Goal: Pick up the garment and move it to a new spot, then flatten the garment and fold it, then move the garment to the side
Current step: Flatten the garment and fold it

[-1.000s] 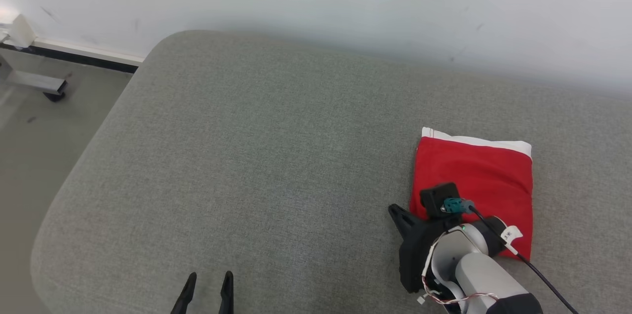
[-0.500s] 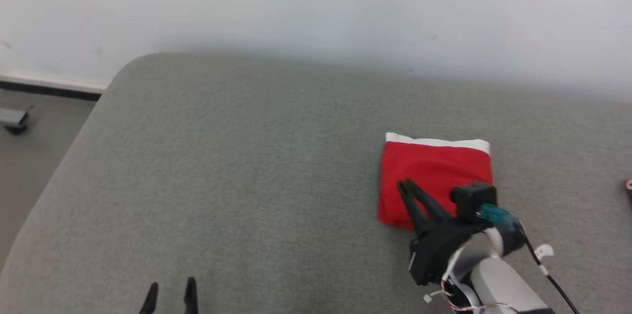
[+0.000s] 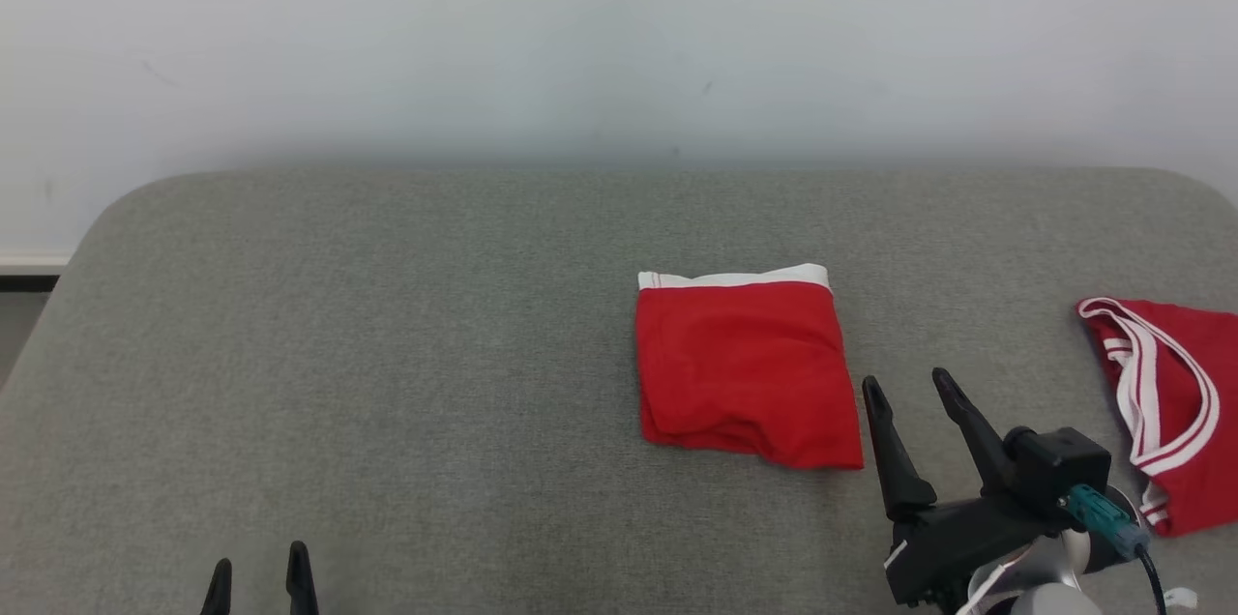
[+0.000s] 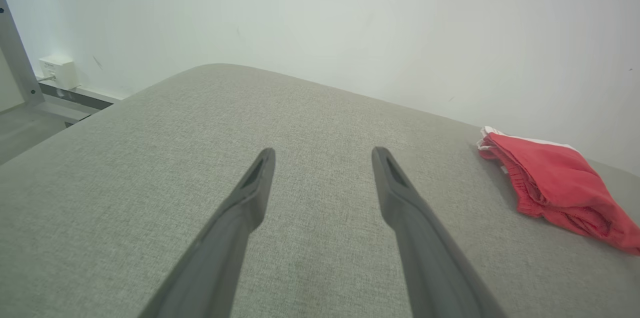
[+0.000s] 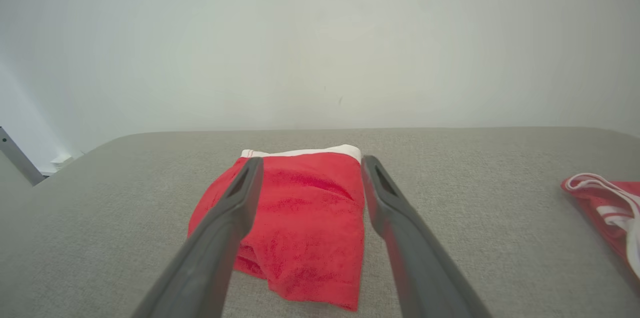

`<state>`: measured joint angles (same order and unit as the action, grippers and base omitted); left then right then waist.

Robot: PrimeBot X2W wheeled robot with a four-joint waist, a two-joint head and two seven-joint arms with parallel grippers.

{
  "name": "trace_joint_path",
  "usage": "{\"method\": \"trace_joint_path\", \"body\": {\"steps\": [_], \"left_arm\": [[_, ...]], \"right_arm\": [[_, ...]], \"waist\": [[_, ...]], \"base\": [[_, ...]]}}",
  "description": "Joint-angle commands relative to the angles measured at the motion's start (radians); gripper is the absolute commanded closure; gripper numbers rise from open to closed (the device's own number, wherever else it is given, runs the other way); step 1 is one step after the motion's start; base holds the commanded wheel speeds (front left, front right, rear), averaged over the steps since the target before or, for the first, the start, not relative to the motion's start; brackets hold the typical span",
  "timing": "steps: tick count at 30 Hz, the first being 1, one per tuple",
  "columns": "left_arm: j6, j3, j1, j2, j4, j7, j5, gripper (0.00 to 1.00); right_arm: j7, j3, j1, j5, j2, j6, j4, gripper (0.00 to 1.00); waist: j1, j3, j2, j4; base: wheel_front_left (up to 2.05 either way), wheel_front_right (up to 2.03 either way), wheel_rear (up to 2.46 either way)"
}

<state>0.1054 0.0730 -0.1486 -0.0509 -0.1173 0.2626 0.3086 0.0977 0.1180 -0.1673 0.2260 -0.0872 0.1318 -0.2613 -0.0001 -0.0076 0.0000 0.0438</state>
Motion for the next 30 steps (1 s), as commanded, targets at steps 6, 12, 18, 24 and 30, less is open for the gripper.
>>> {"method": "trace_joint_path", "body": {"steps": [6, 12, 18, 24, 30], "left_arm": [[0.008, 0.025, -0.001, 0.001, 0.003, 0.003, -0.021, 0.00], [0.013, 0.043, 0.019, 0.001, -0.031, 0.003, -0.043, 0.00], [0.015, 0.061, 0.026, 0.001, -0.051, 0.003, -0.063, 0.00], [0.011, 0.072, 0.015, 0.001, -0.052, 0.003, -0.065, 0.00], [0.003, 0.072, -0.008, 0.001, -0.047, 0.003, -0.070, 0.00]], "right_arm": [[0.032, -0.038, 0.094, -0.001, -0.012, -0.003, 0.061, 0.00], [0.055, -0.012, 0.122, 0.028, -0.049, -0.003, 0.048, 0.00], [0.078, -0.007, 0.127, 0.041, -0.071, -0.003, -0.004, 0.00], [0.103, 0.001, 0.129, 0.051, -0.087, -0.003, -0.058, 0.00], [0.123, 0.017, 0.118, 0.062, -0.081, -0.003, -0.085, 0.00]], "waist": [[0.0001, -0.011, 0.0000, -0.072], [0.0001, -0.016, 0.0000, -0.111], [0.0001, -0.033, 0.0000, -0.132], [0.0001, -0.051, 0.0000, -0.141], [0.0001, -0.061, 0.0000, -0.145]], "base": [[0.00, 0.00, 0.00], [0.00, 0.00, 0.00], [0.00, 0.00, 0.00], [0.00, 0.00, 0.00], [0.00, 0.00, 0.00]]}}
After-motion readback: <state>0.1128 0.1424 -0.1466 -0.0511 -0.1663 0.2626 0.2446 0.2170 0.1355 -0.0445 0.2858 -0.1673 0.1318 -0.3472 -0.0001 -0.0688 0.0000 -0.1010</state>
